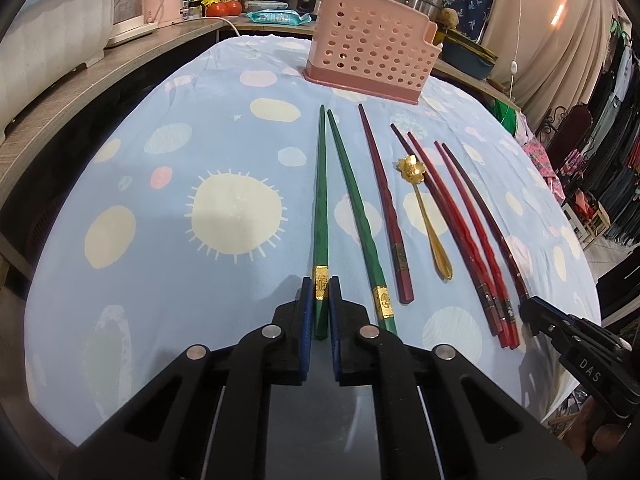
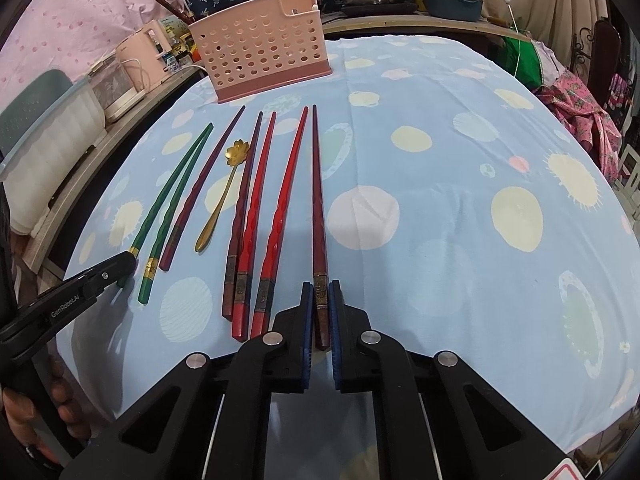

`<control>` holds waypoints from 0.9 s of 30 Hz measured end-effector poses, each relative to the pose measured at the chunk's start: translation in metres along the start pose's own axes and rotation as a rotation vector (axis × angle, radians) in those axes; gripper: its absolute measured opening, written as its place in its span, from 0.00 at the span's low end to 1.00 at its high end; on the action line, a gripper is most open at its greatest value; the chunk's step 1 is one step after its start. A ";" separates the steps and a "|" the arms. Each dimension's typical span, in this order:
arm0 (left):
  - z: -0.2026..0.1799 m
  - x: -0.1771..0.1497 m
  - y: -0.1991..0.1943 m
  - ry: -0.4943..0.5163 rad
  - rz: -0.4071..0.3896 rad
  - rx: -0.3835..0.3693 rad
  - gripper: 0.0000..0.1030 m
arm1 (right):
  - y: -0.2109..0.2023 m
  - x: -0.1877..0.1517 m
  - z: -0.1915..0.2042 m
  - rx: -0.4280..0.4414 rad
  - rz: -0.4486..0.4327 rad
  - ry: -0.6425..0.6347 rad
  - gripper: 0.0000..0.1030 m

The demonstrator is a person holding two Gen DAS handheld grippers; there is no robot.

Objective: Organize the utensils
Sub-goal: 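Grasp a green chopstick with the left gripper while the right gripper grasps a dark red chopstick, then lift both chopsticks and carry them over the pink basket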

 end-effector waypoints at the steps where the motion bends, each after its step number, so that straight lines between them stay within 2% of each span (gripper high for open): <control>1: 0.000 0.001 -0.003 -0.003 -0.006 -0.003 0.07 | -0.001 0.000 0.000 0.001 -0.002 0.001 0.07; 14: -0.003 0.028 -0.050 -0.026 -0.117 -0.047 0.07 | -0.035 0.021 -0.010 0.016 -0.101 0.030 0.07; 27: -0.007 0.090 -0.094 -0.036 -0.295 -0.048 0.07 | -0.096 0.085 -0.020 0.014 -0.323 0.038 0.07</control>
Point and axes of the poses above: each gripper's, at about its wrist camera, not at the fingertips, and y roughly the way its jaws point, z to its left, x to its top, the point moved 2 cm from there along y, roughly the way its jaws point, and after that the axes turned 6 degrees about -y, right-handed, at the moved point
